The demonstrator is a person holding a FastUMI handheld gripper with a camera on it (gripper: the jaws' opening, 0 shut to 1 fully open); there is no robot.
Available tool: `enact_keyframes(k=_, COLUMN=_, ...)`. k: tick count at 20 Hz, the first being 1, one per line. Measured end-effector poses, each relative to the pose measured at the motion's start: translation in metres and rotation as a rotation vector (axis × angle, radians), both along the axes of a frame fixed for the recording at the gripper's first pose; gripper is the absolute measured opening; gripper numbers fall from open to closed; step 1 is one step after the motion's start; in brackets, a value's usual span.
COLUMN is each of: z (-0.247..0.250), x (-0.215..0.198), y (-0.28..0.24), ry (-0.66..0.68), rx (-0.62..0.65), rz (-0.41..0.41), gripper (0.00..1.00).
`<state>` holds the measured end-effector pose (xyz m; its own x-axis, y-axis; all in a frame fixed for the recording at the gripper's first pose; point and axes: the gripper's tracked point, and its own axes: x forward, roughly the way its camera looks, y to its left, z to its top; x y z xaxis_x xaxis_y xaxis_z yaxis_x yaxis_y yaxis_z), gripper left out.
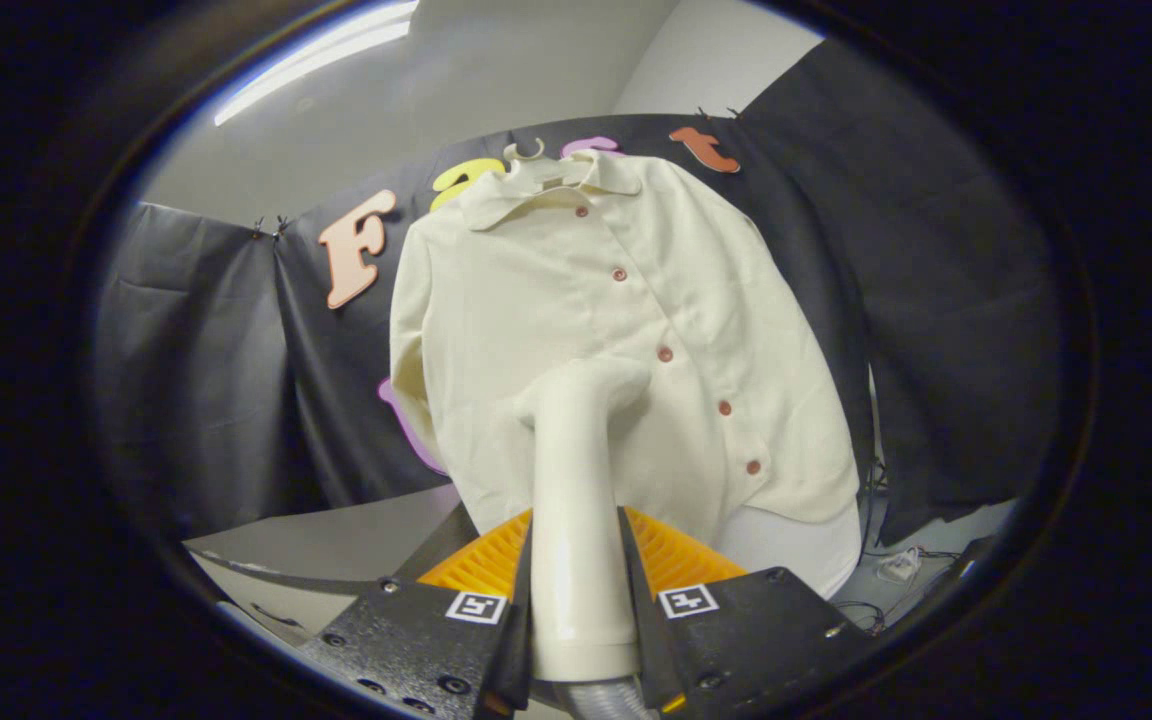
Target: Iron the clothes twice with a garment steamer, once on the left side and once on the right side.
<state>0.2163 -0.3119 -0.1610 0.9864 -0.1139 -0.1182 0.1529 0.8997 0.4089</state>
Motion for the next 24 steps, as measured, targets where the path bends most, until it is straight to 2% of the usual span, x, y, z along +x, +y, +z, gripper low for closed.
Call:
enact_keyframes(k=14, z=-0.09, x=-0.038, y=-0.001, ry=0.128, rx=0.06, rz=0.012, gripper=0.41)
enact_keyframes(k=24, z=-0.131, x=-0.072, y=0.004, ry=0.25, rx=0.028, rz=0.039, gripper=0.41)
